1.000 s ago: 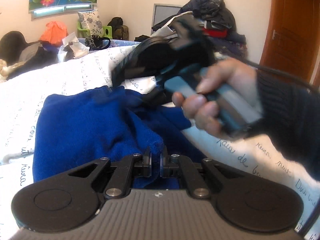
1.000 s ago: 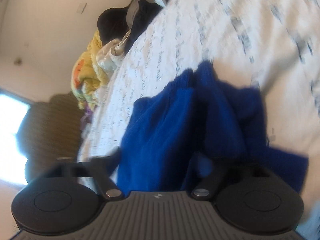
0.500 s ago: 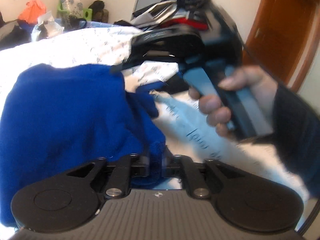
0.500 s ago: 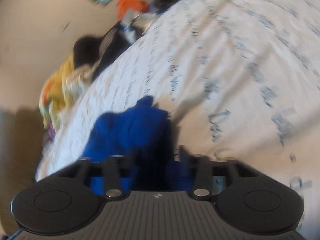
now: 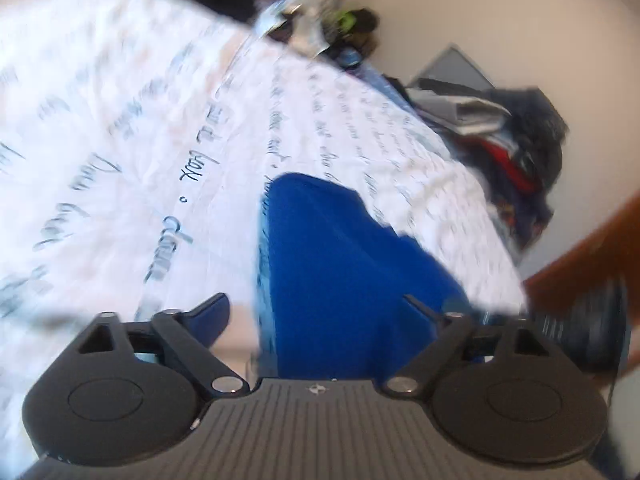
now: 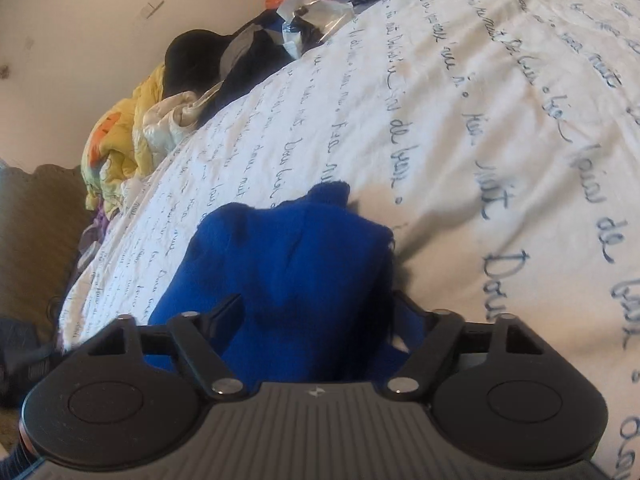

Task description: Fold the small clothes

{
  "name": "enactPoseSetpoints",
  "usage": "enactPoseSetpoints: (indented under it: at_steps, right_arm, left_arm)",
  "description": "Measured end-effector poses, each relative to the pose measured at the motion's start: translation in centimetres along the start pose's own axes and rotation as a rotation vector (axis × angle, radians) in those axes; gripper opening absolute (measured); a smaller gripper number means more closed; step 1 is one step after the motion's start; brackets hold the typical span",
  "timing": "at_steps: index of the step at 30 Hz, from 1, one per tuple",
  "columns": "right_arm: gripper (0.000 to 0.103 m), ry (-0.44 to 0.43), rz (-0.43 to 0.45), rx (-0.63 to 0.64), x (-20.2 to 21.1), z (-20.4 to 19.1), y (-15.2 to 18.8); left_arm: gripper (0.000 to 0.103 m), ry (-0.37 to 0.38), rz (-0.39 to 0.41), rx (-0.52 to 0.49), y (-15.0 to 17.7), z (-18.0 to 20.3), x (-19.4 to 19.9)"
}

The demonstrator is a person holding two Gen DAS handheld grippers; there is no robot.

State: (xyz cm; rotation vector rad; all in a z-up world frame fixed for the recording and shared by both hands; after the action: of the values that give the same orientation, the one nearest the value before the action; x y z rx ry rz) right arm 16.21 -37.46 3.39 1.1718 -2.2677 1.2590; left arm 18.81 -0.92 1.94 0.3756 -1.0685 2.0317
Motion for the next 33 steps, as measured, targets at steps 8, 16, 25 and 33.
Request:
enactPoseSetpoints:
  at_steps: [8,16,25,33]
  right_arm:
    - [0.022,-0.032,0.028,0.041,-0.5,-2.9,-0.1]
    - [0.068,-0.037,0.041,-0.061,-5.5,-6.7,-2.6]
    - [0.073,-0.063,0.014,-0.04,2.6,-5.8,3.6]
    - [0.021,-0.09,-0.118,-0.113,-1.5,-5.9,6.4]
  left_arm:
    - [0.01,-0.007,0.086,-0.138,-3.0,0.9,0.6]
    - [0.024,-0.198,0.071,-0.229,-8.6,-1.2,0.7]
    - [0.069,-0.012,-0.044,-0.055,2.4,-4.9,8.9]
    - [0.011,-0.018,-0.137,-0.063,1.5,-2.9,4.9]
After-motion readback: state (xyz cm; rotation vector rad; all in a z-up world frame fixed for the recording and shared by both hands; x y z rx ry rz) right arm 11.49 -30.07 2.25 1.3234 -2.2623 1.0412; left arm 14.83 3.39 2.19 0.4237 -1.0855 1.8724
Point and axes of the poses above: each gripper's, at about its wrist camera, not at the fingertips, and x roughly against the way its jaws point, z to its right, y to its underside, the point moved 1 cm from there along -x, roughly the way its jaws point, and after that the axes turned 6 degrees about z, right-handed, at the moved point
